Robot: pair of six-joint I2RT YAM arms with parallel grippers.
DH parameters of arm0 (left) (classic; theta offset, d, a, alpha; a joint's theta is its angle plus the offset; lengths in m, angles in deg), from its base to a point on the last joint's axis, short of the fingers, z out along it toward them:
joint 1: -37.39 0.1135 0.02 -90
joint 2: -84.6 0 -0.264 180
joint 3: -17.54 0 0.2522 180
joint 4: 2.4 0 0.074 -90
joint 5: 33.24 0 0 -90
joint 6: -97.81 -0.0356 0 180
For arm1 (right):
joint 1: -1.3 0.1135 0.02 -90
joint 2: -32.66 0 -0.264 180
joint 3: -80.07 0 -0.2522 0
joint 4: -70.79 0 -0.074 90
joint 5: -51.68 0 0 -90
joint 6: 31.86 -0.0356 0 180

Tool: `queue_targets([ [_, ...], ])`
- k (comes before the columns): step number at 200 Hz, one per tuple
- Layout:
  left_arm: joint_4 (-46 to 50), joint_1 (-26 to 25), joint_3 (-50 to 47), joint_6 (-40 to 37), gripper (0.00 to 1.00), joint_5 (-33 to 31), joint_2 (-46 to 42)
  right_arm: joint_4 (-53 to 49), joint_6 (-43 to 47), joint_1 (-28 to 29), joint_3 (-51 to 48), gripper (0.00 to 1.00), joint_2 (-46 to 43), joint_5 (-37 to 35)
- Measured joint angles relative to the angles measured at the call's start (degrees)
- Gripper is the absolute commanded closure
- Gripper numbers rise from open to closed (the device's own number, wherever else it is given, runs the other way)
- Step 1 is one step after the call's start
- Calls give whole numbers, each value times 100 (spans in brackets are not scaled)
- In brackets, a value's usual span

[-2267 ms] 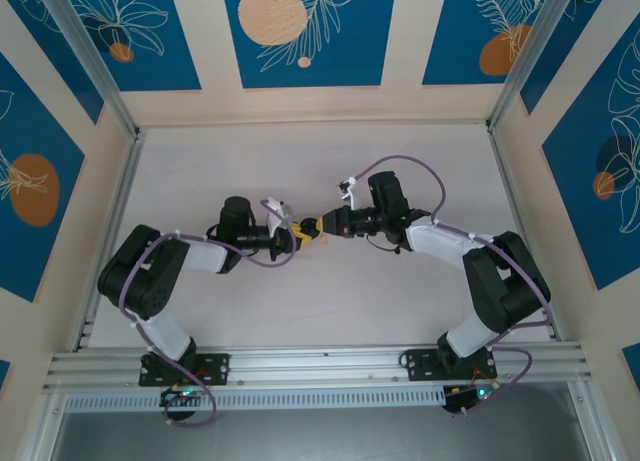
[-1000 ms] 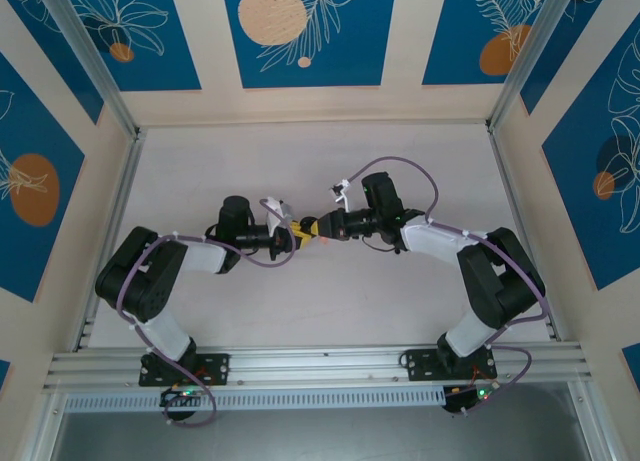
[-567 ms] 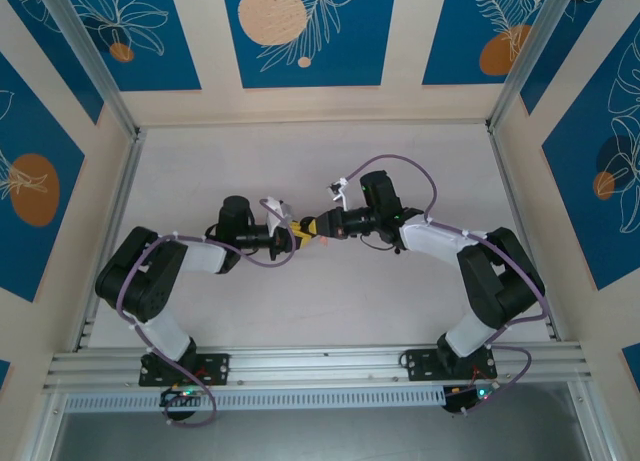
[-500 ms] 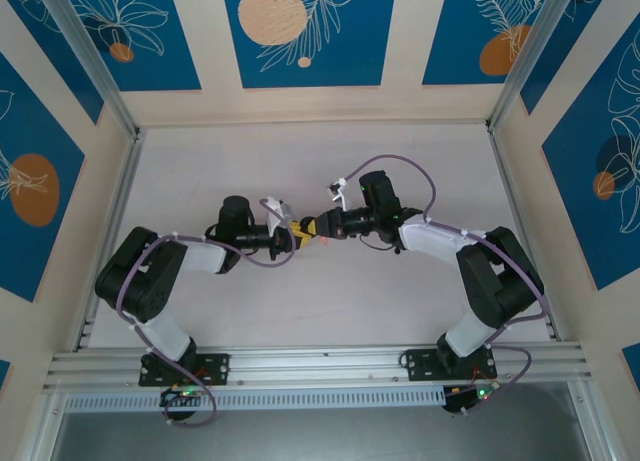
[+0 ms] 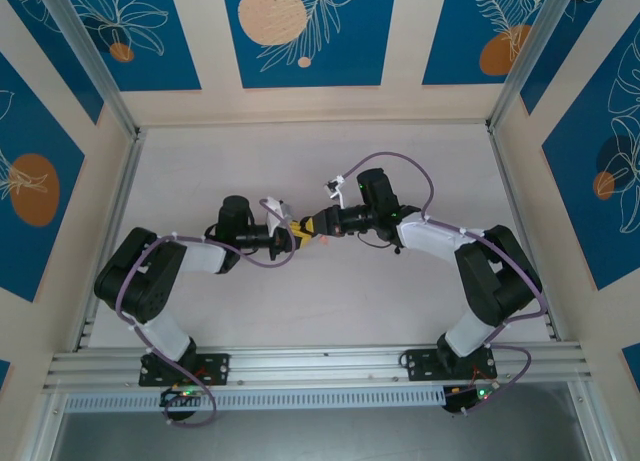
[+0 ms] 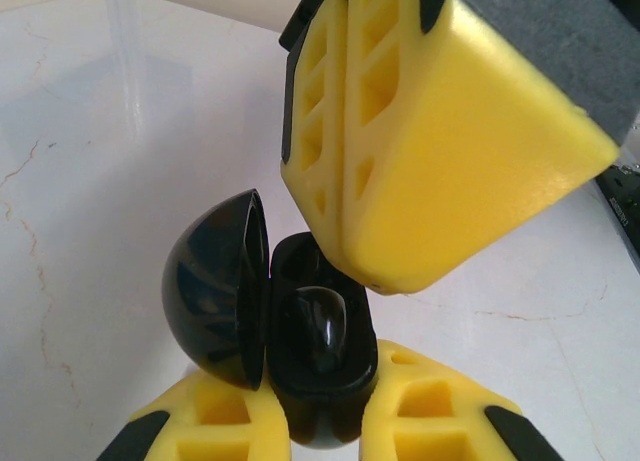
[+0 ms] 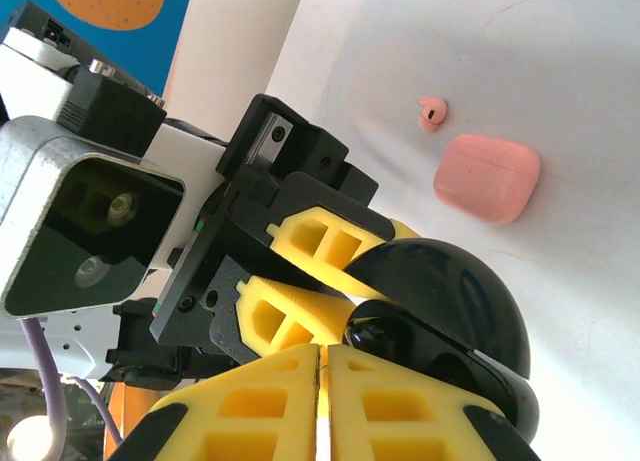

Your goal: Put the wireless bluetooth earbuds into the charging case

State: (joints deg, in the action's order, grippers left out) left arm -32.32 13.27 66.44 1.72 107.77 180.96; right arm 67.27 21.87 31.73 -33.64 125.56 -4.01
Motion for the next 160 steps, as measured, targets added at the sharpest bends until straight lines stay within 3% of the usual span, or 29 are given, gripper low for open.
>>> queue_targets([
  [90, 15, 0, -24, -52, 93, 0, -33, -717, 431, 4, 175, 74, -275, -264],
  [160, 9, 0, -37, -140, 93, 0, -70, -1379, 772, 98, 437, 70, -385, -605],
])
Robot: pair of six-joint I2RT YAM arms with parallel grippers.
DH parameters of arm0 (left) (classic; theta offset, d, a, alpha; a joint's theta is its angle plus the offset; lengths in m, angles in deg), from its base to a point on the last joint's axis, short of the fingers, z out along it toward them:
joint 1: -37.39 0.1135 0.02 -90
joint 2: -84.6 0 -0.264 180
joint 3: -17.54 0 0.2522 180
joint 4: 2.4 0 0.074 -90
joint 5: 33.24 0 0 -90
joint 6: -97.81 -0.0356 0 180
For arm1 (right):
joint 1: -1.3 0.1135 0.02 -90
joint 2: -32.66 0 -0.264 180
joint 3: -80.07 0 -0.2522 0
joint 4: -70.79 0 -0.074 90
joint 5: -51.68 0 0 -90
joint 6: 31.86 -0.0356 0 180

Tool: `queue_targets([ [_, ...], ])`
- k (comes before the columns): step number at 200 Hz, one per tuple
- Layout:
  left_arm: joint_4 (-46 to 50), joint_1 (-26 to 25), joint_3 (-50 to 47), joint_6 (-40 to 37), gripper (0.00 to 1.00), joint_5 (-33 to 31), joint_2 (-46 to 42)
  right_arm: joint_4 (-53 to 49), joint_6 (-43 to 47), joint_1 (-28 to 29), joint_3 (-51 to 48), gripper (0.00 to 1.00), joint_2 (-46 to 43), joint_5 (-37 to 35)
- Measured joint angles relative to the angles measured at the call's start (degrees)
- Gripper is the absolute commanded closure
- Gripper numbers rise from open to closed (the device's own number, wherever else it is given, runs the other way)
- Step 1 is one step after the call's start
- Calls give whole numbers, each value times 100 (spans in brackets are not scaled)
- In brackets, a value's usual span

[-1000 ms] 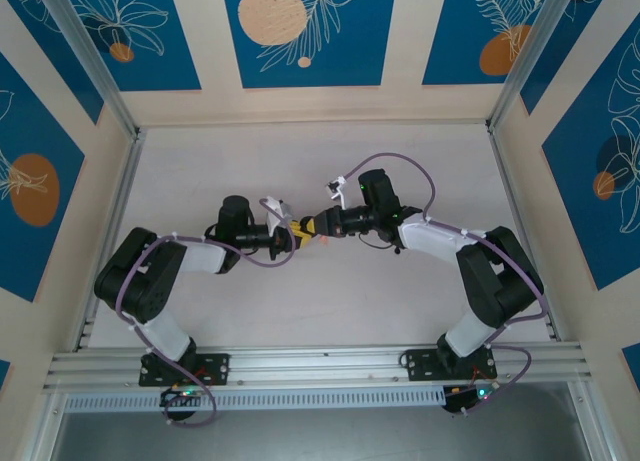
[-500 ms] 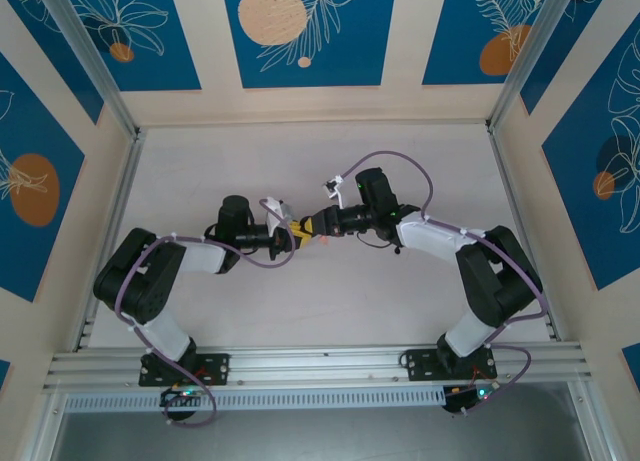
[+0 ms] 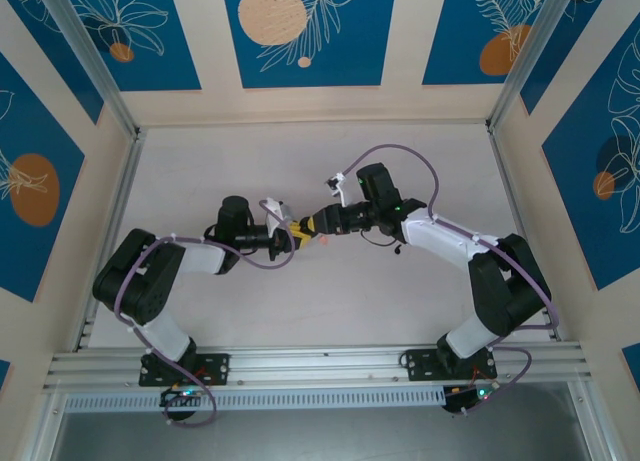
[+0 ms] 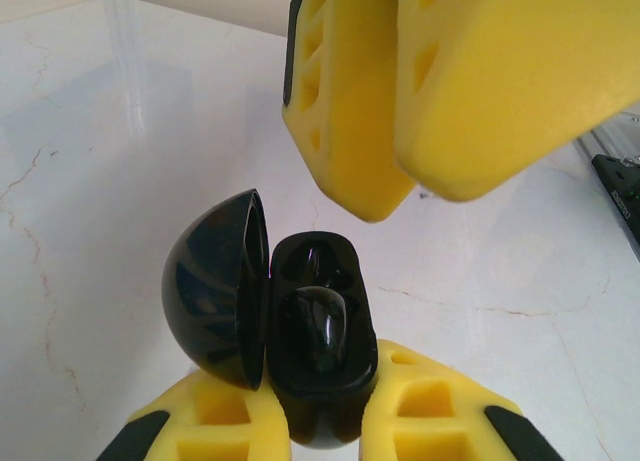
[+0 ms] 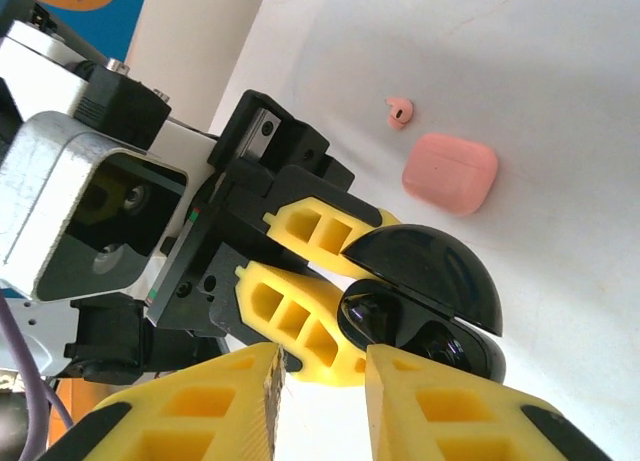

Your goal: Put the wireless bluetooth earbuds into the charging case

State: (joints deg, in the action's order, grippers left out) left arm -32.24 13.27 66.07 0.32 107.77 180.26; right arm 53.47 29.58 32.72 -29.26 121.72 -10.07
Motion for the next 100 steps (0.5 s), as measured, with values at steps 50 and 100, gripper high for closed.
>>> queue_targets([
  [50, 0, 0, 0, -13, 94, 0, -4, -358, 247, 190, 323, 71, 44, -374],
  [100, -9, 0, 0, -11, 93, 0, -4, -619, 422, 319, 483, 71, 188, -660],
])
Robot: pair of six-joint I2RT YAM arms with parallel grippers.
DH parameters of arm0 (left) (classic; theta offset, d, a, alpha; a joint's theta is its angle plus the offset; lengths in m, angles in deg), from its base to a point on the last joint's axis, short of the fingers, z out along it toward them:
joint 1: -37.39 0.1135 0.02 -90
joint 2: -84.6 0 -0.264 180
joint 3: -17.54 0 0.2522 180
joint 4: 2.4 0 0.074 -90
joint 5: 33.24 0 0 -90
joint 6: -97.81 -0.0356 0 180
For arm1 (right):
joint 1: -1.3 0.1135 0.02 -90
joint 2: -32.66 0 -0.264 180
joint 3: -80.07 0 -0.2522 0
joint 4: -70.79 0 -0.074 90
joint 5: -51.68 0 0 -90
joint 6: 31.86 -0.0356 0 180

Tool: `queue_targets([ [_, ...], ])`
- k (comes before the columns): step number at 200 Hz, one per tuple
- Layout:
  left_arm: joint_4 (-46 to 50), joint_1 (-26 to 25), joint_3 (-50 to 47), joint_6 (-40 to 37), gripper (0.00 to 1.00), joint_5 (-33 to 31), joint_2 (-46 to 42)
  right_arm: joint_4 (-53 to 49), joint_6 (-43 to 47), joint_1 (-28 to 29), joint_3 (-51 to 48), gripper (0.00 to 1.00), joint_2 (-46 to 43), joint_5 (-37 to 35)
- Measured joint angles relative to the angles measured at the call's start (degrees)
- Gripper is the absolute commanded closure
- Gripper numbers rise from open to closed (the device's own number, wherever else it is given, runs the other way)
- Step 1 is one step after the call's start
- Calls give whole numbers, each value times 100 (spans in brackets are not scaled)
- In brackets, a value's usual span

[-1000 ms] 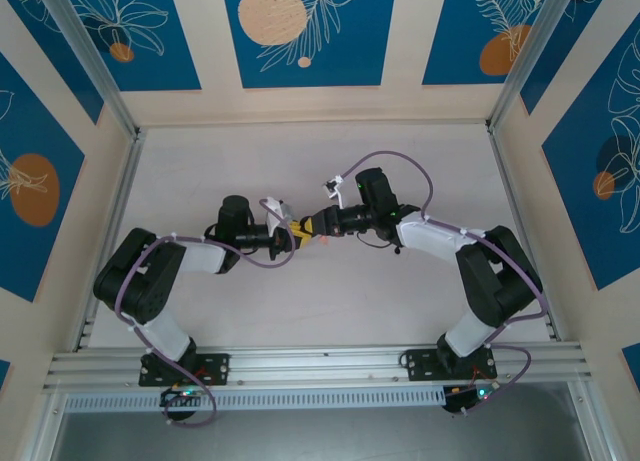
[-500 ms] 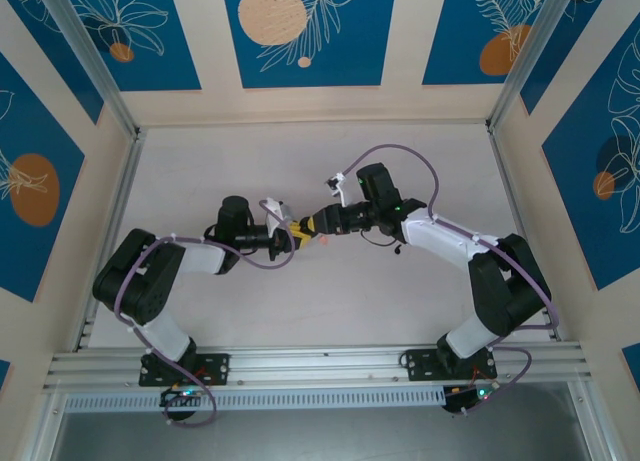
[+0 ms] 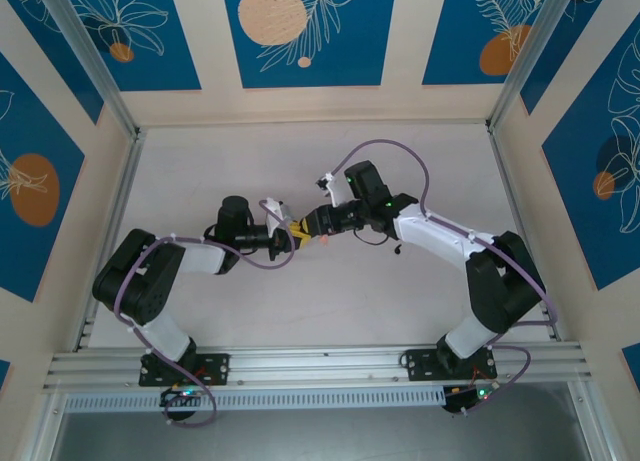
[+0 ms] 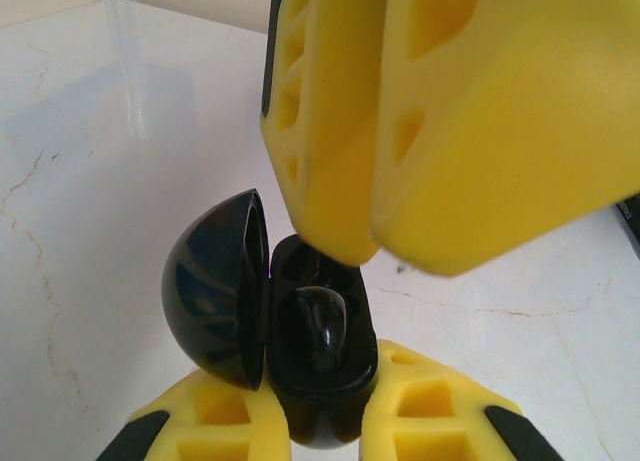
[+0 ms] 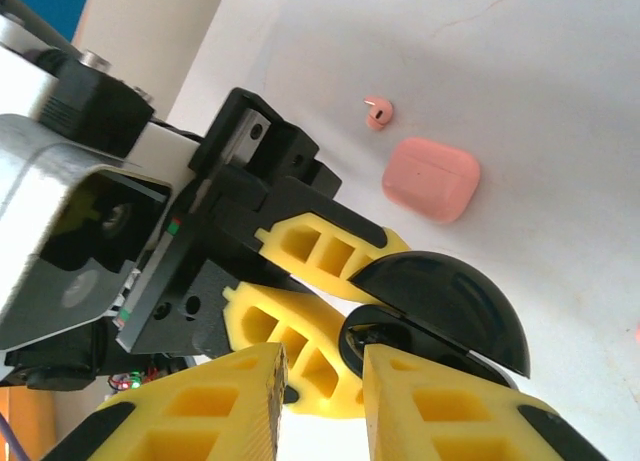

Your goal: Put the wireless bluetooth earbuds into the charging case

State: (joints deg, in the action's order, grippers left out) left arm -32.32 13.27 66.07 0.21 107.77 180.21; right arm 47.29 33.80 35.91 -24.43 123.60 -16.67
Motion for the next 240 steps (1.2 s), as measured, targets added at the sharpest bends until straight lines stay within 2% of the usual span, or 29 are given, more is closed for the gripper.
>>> queue_targets([
  [29, 4, 2, 0, 0, 93, -2, 0, -138, 87, 59, 85, 72, 87, -164],
  [92, 44, 2, -17, 0, 93, -17, 0, -372, 203, 142, 205, 82, 136, -481],
  [166, 105, 2, -61, -26, 94, -22, -59, -826, 348, 111, 308, 77, 81, -601],
  [194, 131, 2, -96, -50, 93, -42, -151, -1554, 448, -264, 551, 73, -190, -658],
  [240, 153, 2, -98, -96, 93, -50, -225, -2747, 807, -1187, 1119, 69, -341, -1281],
])
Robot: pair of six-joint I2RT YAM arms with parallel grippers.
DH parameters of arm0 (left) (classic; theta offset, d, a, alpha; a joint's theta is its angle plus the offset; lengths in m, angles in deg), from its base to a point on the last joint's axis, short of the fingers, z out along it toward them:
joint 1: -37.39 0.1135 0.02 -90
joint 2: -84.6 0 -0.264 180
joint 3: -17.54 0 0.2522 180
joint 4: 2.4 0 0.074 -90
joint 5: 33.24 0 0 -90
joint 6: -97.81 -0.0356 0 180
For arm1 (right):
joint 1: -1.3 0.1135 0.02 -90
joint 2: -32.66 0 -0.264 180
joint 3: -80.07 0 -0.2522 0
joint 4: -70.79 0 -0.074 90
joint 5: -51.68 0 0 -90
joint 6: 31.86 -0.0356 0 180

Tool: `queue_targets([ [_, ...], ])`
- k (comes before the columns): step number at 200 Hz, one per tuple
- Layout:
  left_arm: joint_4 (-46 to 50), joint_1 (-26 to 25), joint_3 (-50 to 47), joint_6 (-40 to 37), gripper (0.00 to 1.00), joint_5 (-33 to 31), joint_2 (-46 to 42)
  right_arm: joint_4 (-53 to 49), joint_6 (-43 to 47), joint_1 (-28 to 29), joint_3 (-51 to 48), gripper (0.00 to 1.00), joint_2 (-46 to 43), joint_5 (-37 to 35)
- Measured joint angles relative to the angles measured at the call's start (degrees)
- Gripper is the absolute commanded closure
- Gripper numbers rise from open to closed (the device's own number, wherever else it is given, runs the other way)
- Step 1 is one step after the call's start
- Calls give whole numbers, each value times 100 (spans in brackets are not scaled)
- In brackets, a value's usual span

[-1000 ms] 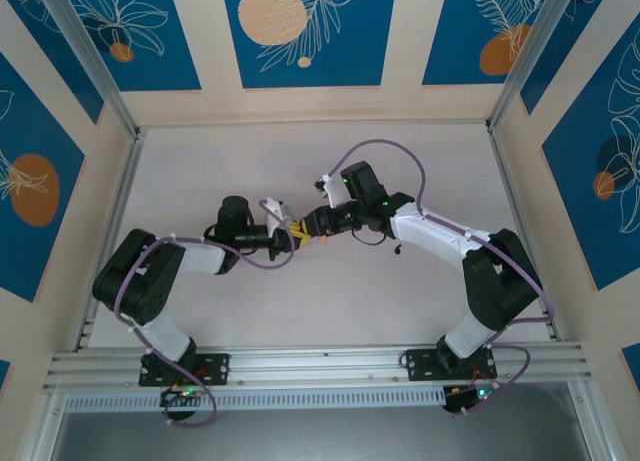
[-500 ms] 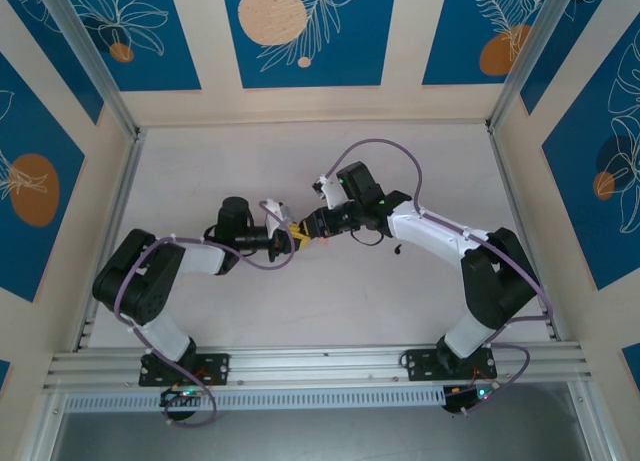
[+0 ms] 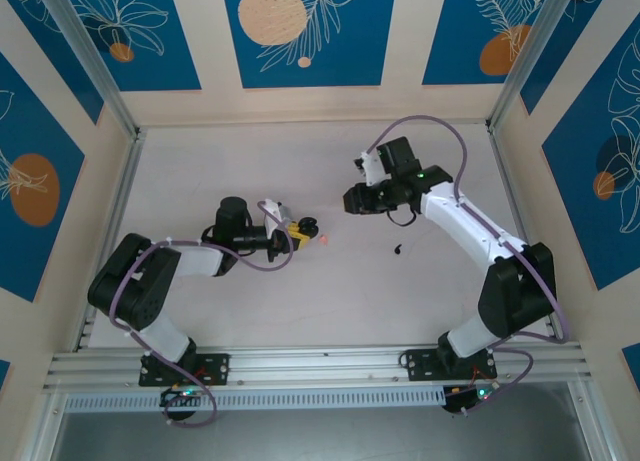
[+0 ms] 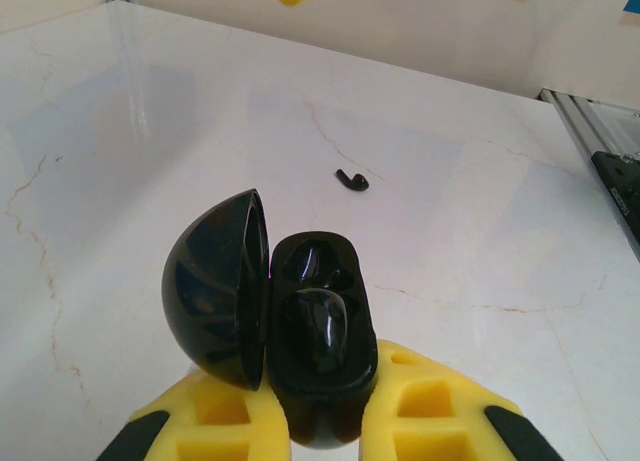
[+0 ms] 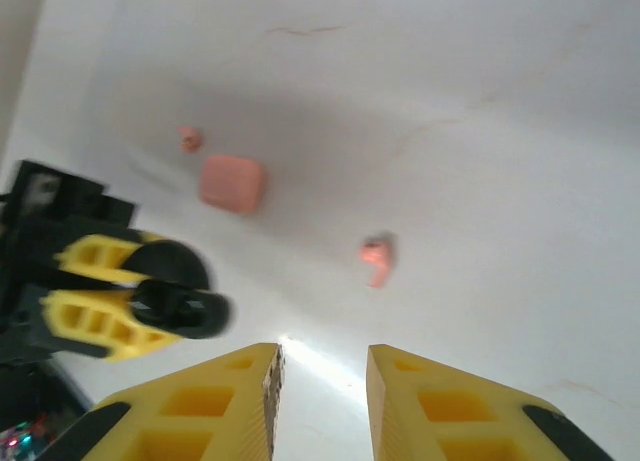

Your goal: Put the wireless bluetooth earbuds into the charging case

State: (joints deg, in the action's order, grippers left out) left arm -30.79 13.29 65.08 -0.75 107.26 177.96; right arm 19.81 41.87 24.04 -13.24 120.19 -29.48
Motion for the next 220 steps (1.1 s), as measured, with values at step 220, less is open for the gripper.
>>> queue_targets([
  [220, 258, -2, 0, -103, 93, -105, -74, -931, 479, -1152, -107, 57, 2122, -1099],
])
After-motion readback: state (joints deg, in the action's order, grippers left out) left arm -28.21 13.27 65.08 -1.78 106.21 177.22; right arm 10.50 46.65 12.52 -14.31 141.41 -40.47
